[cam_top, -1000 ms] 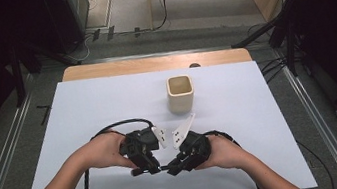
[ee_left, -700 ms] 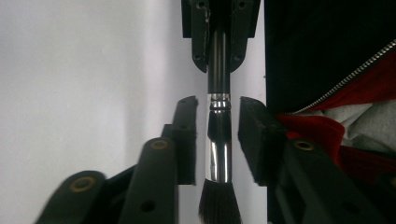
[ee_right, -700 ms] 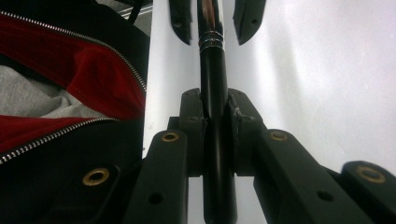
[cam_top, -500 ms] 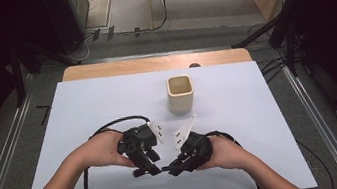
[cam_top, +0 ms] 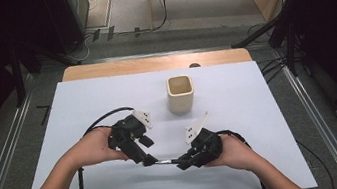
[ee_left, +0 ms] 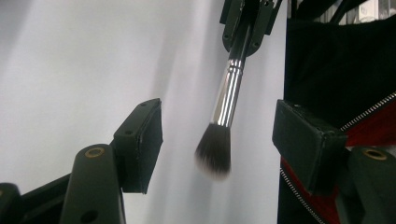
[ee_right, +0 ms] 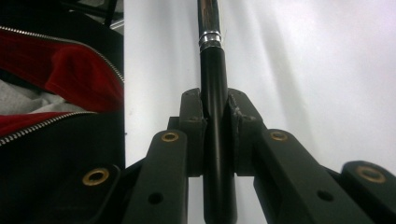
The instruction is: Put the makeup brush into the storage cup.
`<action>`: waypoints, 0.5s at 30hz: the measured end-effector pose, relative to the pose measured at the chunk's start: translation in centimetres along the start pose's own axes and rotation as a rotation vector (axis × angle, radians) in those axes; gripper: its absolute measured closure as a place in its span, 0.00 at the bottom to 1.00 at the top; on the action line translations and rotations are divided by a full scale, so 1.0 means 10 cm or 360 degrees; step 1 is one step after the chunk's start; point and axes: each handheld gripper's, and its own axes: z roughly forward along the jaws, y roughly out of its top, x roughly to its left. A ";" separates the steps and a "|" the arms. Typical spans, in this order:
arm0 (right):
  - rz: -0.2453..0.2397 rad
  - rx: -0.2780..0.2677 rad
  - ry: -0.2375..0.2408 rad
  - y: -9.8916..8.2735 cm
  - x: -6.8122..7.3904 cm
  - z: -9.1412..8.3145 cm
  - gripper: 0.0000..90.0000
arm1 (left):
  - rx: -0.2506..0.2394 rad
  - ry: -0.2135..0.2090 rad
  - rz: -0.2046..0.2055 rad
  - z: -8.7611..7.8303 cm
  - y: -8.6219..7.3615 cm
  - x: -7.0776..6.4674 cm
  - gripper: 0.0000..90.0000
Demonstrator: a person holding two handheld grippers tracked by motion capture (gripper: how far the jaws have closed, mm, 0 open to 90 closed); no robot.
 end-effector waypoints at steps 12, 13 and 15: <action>0.0155 -0.0075 -0.0151 -0.14 -0.03 -0.13 0.88 | -0.0165 0.0071 -0.0172 -0.14 -0.19 0.09 0.36; 0.0179 -0.0081 -0.0152 -0.14 -0.03 -0.14 0.88 | -0.0177 0.0082 -0.0186 -0.14 -0.21 0.10 0.36; 0.0201 -0.0092 -0.0173 -0.16 -0.03 -0.16 0.88 | -0.0190 0.0084 -0.0208 -0.13 -0.24 0.11 0.35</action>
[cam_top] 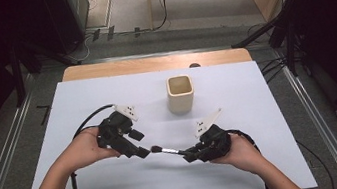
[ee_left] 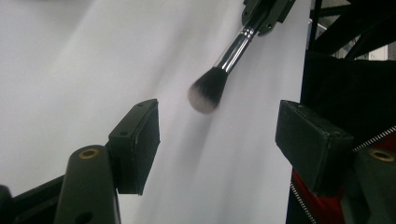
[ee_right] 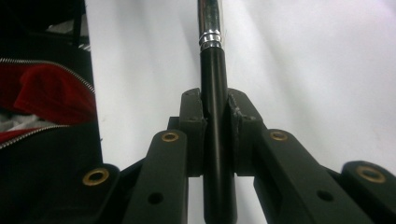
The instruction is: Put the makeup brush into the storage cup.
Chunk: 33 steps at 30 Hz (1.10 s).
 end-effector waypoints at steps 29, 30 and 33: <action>0.0196 -0.0212 -0.0208 -0.12 0.06 -0.10 0.88 | -0.0409 0.0149 -0.0326 0.02 -0.23 -0.06 0.29; 0.0209 -0.0226 -0.0216 -0.12 0.06 -0.11 0.88 | -0.0423 0.0148 -0.0338 0.02 -0.24 -0.06 0.29; 0.0235 -0.0256 -0.0244 -0.13 0.08 -0.11 0.88 | -0.0454 0.0147 -0.0366 0.02 -0.26 -0.08 0.30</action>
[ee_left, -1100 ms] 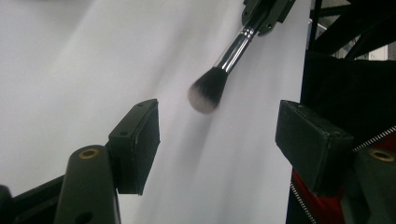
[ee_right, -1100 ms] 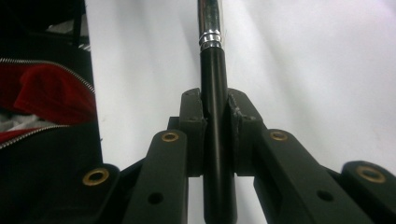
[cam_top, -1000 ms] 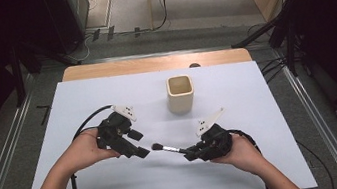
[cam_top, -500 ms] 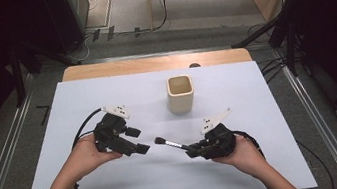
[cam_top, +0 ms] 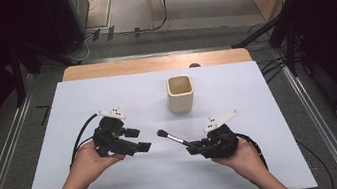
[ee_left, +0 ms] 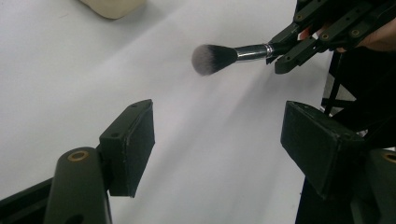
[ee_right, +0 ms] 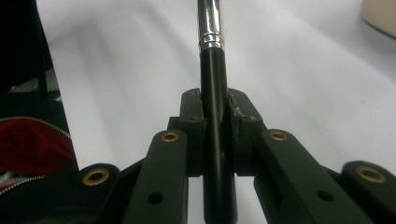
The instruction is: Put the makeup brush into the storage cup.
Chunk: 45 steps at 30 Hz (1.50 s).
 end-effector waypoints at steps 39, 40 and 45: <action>0.0263 -0.0306 -0.0244 -0.03 0.27 0.03 0.88 | -0.0296 0.0122 -0.0229 0.16 -0.17 -0.26 0.33; 0.0271 -0.0312 -0.0245 -0.03 0.28 0.03 0.88 | -0.0302 0.0121 -0.0233 0.16 -0.16 -0.27 0.33; 0.0307 -0.0355 -0.0243 -0.04 0.30 0.06 0.88 | -0.0343 0.0104 -0.0275 0.16 -0.14 -0.30 0.32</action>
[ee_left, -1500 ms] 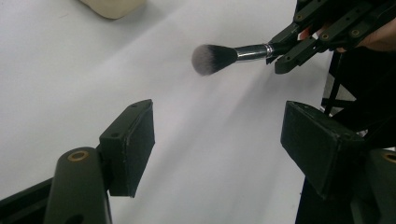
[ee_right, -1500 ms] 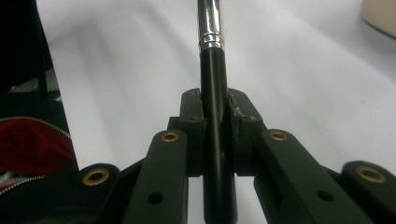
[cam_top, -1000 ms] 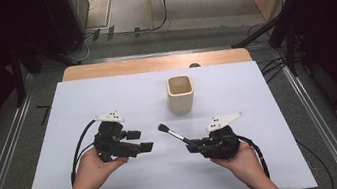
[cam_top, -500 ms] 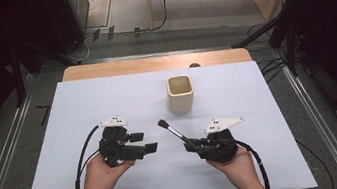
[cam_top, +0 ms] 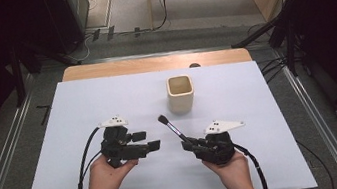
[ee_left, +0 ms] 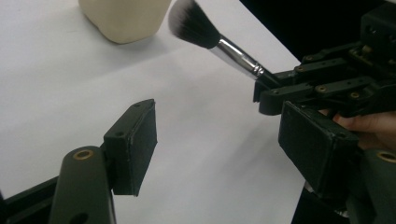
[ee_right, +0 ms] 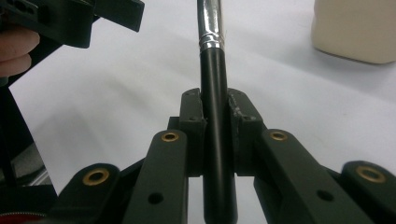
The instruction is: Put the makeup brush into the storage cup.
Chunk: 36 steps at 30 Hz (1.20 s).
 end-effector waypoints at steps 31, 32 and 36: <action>0.0076 -0.0125 -0.0027 0.01 0.08 0.05 0.88 | -0.0233 -0.0054 -0.0238 0.23 0.05 -0.11 0.41; 0.0073 -0.0130 -0.0026 0.01 0.08 0.05 0.88 | -0.0248 -0.0047 -0.0237 0.23 0.04 -0.12 0.41; 0.0091 -0.0138 -0.0030 0.00 0.10 0.07 0.88 | -0.0256 -0.0053 -0.0254 0.27 0.03 -0.13 0.42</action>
